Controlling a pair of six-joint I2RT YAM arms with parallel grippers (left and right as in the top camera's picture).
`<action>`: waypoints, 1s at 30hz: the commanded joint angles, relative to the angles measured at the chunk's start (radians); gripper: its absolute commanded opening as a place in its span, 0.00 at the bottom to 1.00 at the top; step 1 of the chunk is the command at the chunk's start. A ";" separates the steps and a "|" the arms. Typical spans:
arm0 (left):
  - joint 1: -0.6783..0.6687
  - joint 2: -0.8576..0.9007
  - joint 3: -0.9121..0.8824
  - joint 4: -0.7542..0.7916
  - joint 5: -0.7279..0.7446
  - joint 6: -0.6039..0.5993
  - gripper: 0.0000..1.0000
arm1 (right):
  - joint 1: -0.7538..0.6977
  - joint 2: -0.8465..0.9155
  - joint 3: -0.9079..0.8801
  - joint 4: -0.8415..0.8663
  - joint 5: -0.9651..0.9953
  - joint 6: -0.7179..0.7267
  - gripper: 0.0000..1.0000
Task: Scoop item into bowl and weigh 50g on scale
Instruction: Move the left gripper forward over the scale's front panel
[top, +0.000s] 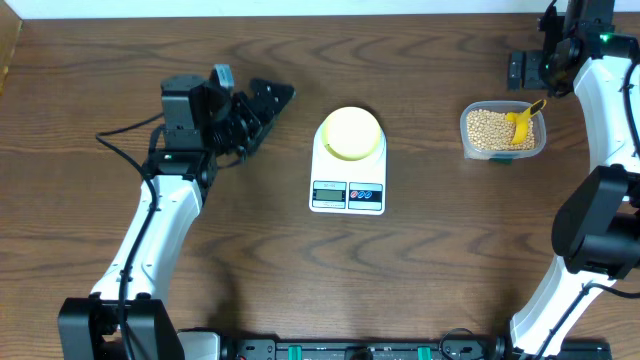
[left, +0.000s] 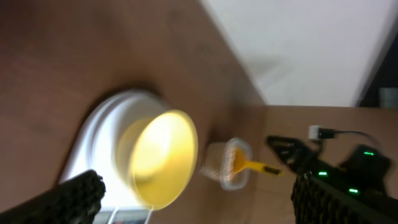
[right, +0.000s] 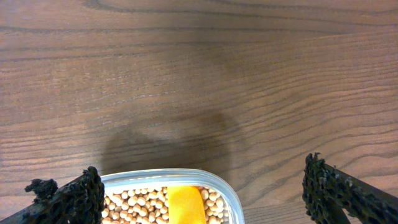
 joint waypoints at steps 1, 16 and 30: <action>-0.002 -0.011 0.014 -0.109 -0.008 0.046 0.98 | 0.005 0.008 0.013 0.002 0.007 0.001 0.99; -0.183 -0.009 0.013 -0.051 -0.205 0.301 0.98 | 0.005 0.008 0.013 0.002 0.007 0.001 0.99; -0.375 -0.009 0.013 -0.049 -0.402 0.307 0.98 | 0.005 0.008 0.013 0.002 0.007 0.001 0.99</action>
